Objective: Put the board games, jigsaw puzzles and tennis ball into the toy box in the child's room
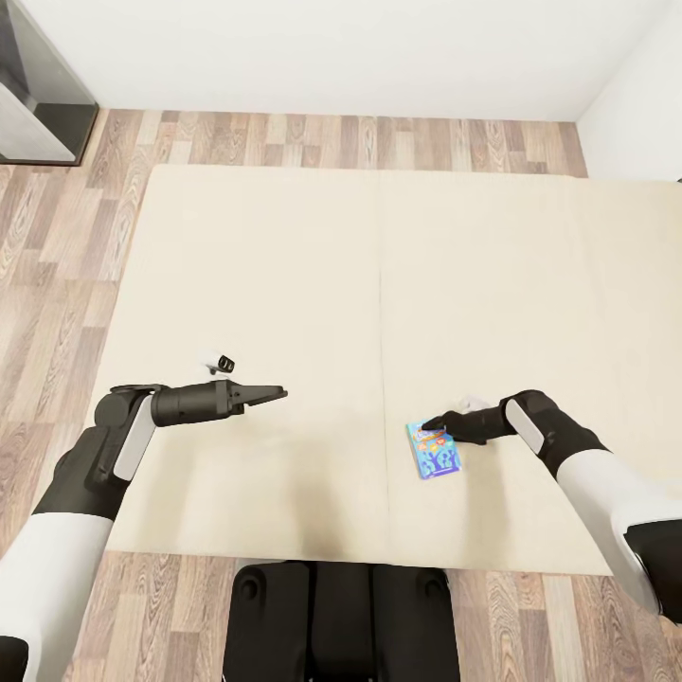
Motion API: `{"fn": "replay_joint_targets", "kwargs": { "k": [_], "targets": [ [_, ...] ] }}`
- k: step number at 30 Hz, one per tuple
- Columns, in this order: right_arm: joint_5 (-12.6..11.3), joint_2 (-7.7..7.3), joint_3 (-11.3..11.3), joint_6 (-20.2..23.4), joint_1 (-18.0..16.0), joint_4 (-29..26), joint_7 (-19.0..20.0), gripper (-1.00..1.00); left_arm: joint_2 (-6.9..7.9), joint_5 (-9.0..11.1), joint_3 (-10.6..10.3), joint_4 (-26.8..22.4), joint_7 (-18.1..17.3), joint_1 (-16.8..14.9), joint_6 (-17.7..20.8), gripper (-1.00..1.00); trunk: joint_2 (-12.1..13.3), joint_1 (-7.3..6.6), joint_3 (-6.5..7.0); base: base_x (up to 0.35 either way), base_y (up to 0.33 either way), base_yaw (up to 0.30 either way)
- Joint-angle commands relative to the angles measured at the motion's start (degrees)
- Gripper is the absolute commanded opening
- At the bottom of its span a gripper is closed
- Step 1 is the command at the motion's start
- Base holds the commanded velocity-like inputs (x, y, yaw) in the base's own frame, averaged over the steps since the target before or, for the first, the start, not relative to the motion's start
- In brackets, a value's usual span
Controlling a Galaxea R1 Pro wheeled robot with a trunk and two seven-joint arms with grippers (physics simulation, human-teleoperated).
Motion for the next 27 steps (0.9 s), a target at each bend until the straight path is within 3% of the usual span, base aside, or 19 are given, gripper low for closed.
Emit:
{"fn": "replay_joint_targets", "kwargs": {
  "k": [1, 27],
  "targets": [
    [0.29, -0.06, 0.29, 0.05, -0.02, 0.00, 0.41, 1.00, 0.05, 0.16, -0.09, -0.01, -0.07, -0.03, 0.47, 1.00, -0.09, 0.03, -0.06, 0.000, 0.000, 0.000],
    [0.38, -0.14, 0.55, 0.68, 0.02, 0.37, 0.50, 1.00, -0.03, 0.16, -0.11, 0.01, -0.07, -0.03, 0.47, 1.00, -0.09, 0.03, -0.06, 0.000, 0.000, 0.000]
  ]
}}
